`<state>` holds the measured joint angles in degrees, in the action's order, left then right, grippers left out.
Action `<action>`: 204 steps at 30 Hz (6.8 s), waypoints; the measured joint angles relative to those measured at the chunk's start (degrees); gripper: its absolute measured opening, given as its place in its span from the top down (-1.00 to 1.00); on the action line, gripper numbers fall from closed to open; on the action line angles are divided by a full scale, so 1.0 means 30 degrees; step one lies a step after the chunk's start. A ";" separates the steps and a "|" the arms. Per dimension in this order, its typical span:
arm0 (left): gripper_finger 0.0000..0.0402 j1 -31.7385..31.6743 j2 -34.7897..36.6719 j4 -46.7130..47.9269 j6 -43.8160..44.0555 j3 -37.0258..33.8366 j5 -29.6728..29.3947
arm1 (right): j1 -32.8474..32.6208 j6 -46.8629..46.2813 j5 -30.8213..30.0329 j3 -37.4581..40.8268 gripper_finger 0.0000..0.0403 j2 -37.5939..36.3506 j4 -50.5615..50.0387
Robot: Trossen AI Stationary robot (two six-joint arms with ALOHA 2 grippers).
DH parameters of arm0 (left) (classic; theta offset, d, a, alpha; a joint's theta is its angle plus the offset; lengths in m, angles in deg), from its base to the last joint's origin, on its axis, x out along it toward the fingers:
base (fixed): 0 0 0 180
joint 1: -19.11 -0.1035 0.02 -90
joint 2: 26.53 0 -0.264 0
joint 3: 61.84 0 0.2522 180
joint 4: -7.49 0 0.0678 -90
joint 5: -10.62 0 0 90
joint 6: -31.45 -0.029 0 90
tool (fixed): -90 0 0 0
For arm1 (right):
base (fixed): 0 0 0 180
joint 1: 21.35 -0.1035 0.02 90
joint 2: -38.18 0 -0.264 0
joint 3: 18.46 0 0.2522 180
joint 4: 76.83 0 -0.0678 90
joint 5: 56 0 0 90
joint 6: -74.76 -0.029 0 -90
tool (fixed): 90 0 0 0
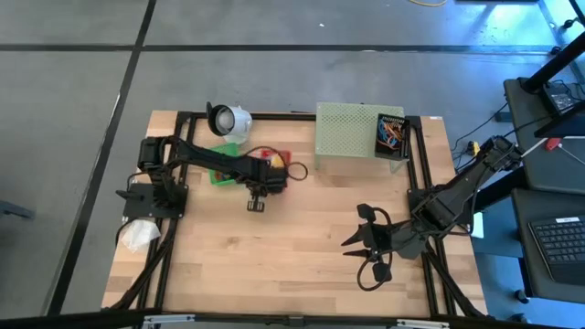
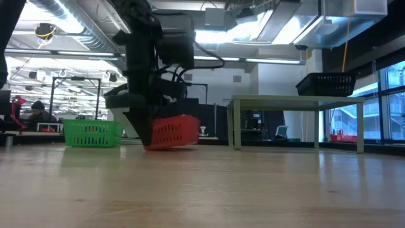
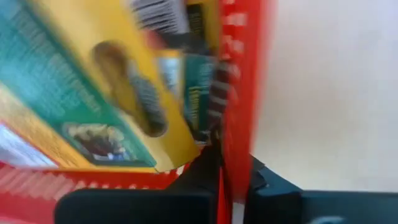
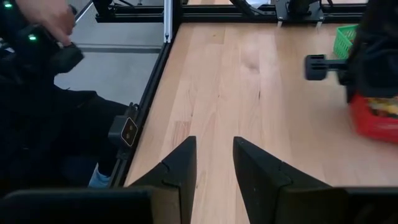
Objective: Pick & Place Office Desk Supplies
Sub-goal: Put the red basket on the shelf
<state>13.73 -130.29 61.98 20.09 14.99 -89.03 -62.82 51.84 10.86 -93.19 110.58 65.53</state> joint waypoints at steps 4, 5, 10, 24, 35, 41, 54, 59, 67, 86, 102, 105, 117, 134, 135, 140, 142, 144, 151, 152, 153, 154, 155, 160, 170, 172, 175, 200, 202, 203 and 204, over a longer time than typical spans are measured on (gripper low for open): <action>0.98 0.1585 -0.0007 -0.0027 0.1379 0.0644 0.1267 | 0.0143 0.0000 0.0001 0.0000 0.47 0.0000 -0.0019; 0.97 0.1959 -0.0007 -0.0028 0.1693 0.0980 0.1560 | 0.0236 -0.0011 0.0007 0.0000 0.47 0.0000 -0.0042; 0.95 0.3594 -0.0022 -0.0368 0.2099 0.2761 0.1905 | 0.0949 -0.0516 0.0462 0.0000 0.47 0.0000 -0.0353; 0.97 0.4166 -0.1313 -0.1492 0.3074 0.3483 0.1744 | 0.1428 -0.1161 0.1086 0.0000 0.47 -0.0012 -0.0321; 0.97 0.5230 -0.3931 0.1231 0.3036 0.6657 0.1416 | 0.1573 -0.0902 0.1209 0.0000 0.47 -0.0015 -0.0502; 0.97 0.6088 -0.5792 0.4099 0.2384 0.9248 -0.0090 | 0.1552 -0.1707 0.1583 0.0000 0.47 -0.0015 -0.0541; 0.58 0.6014 -0.5894 0.4343 0.3039 1.0637 0.0386 | 0.1290 -0.2113 0.1581 0.0000 0.47 -0.0015 -0.0576; 0.27 0.6010 -0.5894 0.4344 0.3039 1.0637 0.0391 | 0.1290 -0.2229 0.1799 0.0000 0.47 -0.0015 -0.0673; -0.01 0.6046 -0.5244 0.5045 0.3039 1.0608 0.0412 | 0.1311 -0.2711 0.1932 0.0000 0.47 -0.0007 -0.1197; -0.06 0.6242 0.1290 0.3715 0.9137 0.8229 -0.4997 | 0.2943 -0.6734 0.2543 -0.0030 0.28 0.1999 -0.2636; -0.06 0.8654 1.4519 -1.8067 0.7253 -0.8397 -0.5363 | 0.6531 -0.4912 0.5225 -0.5731 0.21 0.7547 -0.4802; -0.06 0.8662 1.5158 -1.8684 0.6584 -0.9295 -0.4931 | 0.6804 -0.4997 0.5580 -0.7434 0.21 0.9175 -0.6707; -0.06 0.8691 1.5509 -1.6731 0.5356 -0.9712 -0.5394 | 0.8222 -0.3262 0.7120 -0.9829 0.21 1.2406 -0.8771; -0.06 0.9614 1.7280 -1.4044 0.5524 -0.9690 -0.5496 | 0.9056 -0.2006 0.9391 -0.9799 0.21 1.4604 -0.8260; -0.06 0.9705 1.7384 -1.3826 0.5526 -0.9690 -0.5538 | 0.9070 -0.1984 0.9386 -0.9799 0.21 1.4696 -0.8068; -0.06 1.0242 1.7650 -1.3586 0.5518 -0.9690 -0.6224 | 0.9121 -0.1778 0.9807 -0.9804 0.21 1.5139 -0.7335; -0.06 1.0423 1.7740 -1.3503 0.5517 -0.9690 -0.6478 | 0.9166 -0.1765 1.0018 -0.9792 0.21 1.5382 -0.7384; -0.06 1.0549 1.7796 -1.3497 0.5516 -0.9690 -0.6480 | 0.9227 -0.1694 1.0065 -0.9792 0.21 1.5643 -0.7253; -0.06 1.0796 1.7821 -1.3452 0.5233 -0.9690 -0.6480 | 0.9604 -0.1503 1.0151 -0.9785 0.21 1.6134 -0.6953; -0.06 1.0796 1.7821 -1.3441 0.5225 -0.9690 -0.6487 | 0.9665 -0.1385 1.0186 -0.9794 0.21 1.6215 -0.6770; -0.06 1.0796 1.7821 -1.3439 0.5225 -0.9690 -0.6487 | 0.9752 -0.1327 1.0313 -0.9806 0.21 1.6281 -0.6633; -0.06 1.0789 1.7821 -1.3418 0.5225 -0.9690 -0.6487 | 0.9831 -0.1243 1.0448 -0.9794 0.21 1.6331 -0.6726; -0.06 1.0793 1.7821 -1.3408 0.5225 -0.9690 -0.6487 | 0.9881 -0.1197 1.0533 -0.9785 0.21 1.6405 -0.6752; -0.06 1.0789 1.7821 -1.3301 0.5225 -0.9690 -0.6487 | 1.0059 -0.1145 1.1039 -0.9821 0.25 1.7011 -0.6159; -0.06 1.0789 1.7813 -1.3059 0.5312 -0.9690 -0.6487 | 1.0166 -0.1412 1.0896 -0.9843 0.67 1.7180 -0.6368; -0.06 1.0789 1.7813 -1.3059 0.5320 -0.9690 -0.6475 | 1.0171 -0.1641 1.0625 -0.9843 0.82 1.7180 -0.6478; -0.06 1.0789 1.7813 -1.3059 0.5343 -0.9690 -0.6480 | 1.0163 -0.1647 1.0358 -0.9843 0.95 1.7178 -0.6818; -0.06 1.0789 1.7813 -1.2632 0.5578 -0.9690 -0.6494 | 0.9474 -0.2934 0.9623 -0.9734 1.00 1.4357 -1.0428; -0.06 1.0789 1.7813 -1.2629 0.5575 -0.9690 -0.6494 | 0.9353 -0.3190 0.9638 -0.9734 1.00 1.4046 -1.0496; -0.06 1.0786 1.7813 -1.2626 0.5571 -0.9690 -0.6494 | 0.9270 -0.3234 0.9620 -0.9734 1.00 1.3885 -1.0534; -0.06 1.0789 1.7813 -1.2621 0.5575 -0.9690 -0.6494 | 0.9192 -0.3235 0.9569 -0.9734 1.00 1.3725 -1.0647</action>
<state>46.10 -76.85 24.12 36.82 -14.08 -108.51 -35.25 42.14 39.57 -122.39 151.76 33.59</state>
